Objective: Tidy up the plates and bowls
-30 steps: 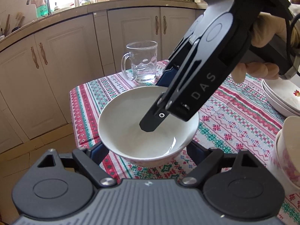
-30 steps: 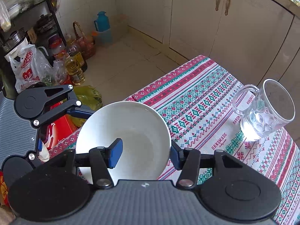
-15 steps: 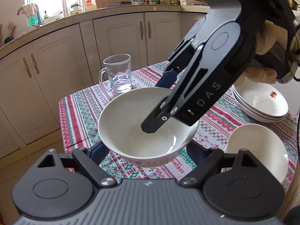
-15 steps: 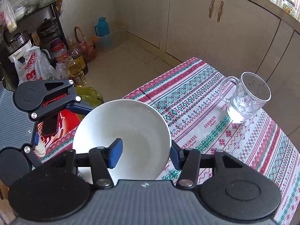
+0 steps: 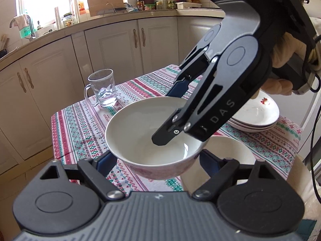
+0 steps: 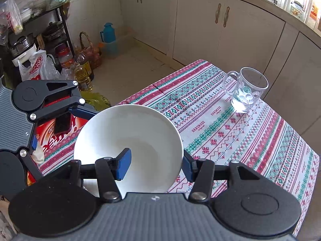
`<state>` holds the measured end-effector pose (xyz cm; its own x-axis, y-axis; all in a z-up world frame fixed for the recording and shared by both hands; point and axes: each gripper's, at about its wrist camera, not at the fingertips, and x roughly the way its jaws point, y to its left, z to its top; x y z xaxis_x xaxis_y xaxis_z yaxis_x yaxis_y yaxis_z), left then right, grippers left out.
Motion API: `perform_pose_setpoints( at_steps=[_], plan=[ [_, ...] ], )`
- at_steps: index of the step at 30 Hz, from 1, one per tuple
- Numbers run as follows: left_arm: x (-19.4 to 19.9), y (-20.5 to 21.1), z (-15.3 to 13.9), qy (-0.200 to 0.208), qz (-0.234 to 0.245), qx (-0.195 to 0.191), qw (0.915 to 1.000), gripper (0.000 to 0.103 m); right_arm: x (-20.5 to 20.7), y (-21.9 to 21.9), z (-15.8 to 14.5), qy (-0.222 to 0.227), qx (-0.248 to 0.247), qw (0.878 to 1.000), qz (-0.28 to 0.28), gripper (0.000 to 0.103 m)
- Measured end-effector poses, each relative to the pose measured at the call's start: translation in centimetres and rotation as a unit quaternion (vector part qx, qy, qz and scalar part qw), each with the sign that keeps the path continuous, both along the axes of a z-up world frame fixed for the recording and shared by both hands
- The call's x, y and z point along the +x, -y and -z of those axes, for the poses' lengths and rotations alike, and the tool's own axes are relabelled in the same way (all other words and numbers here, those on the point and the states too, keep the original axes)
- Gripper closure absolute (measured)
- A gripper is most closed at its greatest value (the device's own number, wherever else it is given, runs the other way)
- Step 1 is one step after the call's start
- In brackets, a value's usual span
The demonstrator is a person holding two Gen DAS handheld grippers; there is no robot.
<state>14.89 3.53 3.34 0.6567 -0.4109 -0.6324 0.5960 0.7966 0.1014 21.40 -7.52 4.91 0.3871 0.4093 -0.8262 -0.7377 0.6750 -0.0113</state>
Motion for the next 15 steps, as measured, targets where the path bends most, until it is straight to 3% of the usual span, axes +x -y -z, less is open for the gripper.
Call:
perform_pose_setpoints(
  at_steps=[15],
  plan=[
    [-3.9,2.6,-0.3,-0.007,0.018,-0.002,0.9998,0.014,-5.3,3.2,-0.4,0.007,-0.003,1.000,0.004,0.044]
  ],
)
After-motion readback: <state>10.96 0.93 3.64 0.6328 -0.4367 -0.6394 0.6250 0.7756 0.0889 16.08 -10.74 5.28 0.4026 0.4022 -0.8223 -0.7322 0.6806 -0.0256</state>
